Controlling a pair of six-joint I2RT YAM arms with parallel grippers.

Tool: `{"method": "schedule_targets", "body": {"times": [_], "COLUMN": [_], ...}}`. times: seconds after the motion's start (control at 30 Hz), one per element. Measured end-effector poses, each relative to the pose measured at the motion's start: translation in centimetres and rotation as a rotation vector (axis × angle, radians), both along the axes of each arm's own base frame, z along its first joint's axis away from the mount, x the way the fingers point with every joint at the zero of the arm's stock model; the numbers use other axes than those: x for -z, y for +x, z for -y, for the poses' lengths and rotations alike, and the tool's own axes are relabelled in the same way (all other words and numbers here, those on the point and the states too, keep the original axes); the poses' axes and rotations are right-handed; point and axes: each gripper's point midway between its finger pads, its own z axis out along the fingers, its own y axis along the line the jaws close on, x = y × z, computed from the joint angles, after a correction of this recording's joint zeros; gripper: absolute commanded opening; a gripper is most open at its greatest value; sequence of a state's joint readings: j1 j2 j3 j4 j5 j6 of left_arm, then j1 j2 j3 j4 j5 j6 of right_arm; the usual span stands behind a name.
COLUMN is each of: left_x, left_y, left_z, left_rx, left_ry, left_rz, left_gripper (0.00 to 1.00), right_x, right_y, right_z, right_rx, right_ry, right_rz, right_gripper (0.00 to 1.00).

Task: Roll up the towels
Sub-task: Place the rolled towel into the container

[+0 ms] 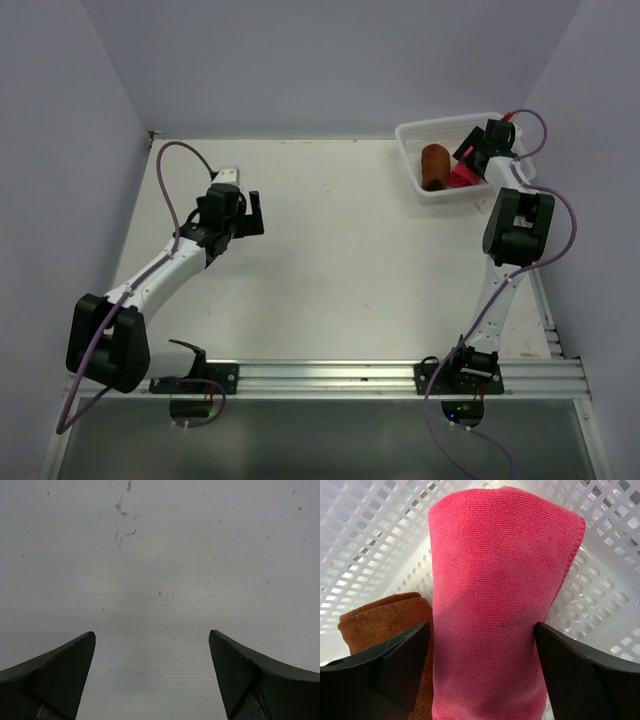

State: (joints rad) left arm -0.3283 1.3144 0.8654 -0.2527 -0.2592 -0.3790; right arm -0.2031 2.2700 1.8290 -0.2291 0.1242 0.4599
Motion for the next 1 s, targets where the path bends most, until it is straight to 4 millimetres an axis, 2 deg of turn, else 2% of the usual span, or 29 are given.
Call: {"method": "schedule_targets", "body": {"times": [0.23, 0.4, 0.53, 0.63, 0.83, 1.0], "left_x": [-0.7, -1.5, -1.7, -2.0, -2.4, -2.9], "left_y": [-0.1, -0.1, -0.2, -0.2, -0.2, -0.3], "left_z": [0.3, 0.3, 0.3, 0.3, 0.4, 0.4], "left_rx": [0.016, 0.016, 0.016, 0.016, 0.019, 0.023], "left_ry": [-0.020, -0.027, -0.029, -0.032, -0.038, -0.045], "left_rz": [0.017, 0.038, 0.045, 0.052, 0.064, 0.076], "left_gripper": [1.00, 1.00, 1.00, 1.00, 1.00, 1.00], "right_x": [-1.5, -4.7, -6.9, -7.1, -5.8, -6.9], "right_y": [-0.9, -2.2, -2.4, -3.2, -4.8, -6.4], "right_z": [-0.4, -0.9, -1.2, -1.5, -2.6, -4.8], "right_rx": [-0.012, -0.025, -0.039, -0.044, -0.089, -0.171], "right_ry": [0.002, -0.003, -0.010, -0.020, -0.026, -0.097], "right_rz": [0.012, 0.063, 0.144, 0.198, 0.292, 0.426], "right_gripper": [0.92, 0.99, 0.99, 0.99, 0.99, 0.99]}}
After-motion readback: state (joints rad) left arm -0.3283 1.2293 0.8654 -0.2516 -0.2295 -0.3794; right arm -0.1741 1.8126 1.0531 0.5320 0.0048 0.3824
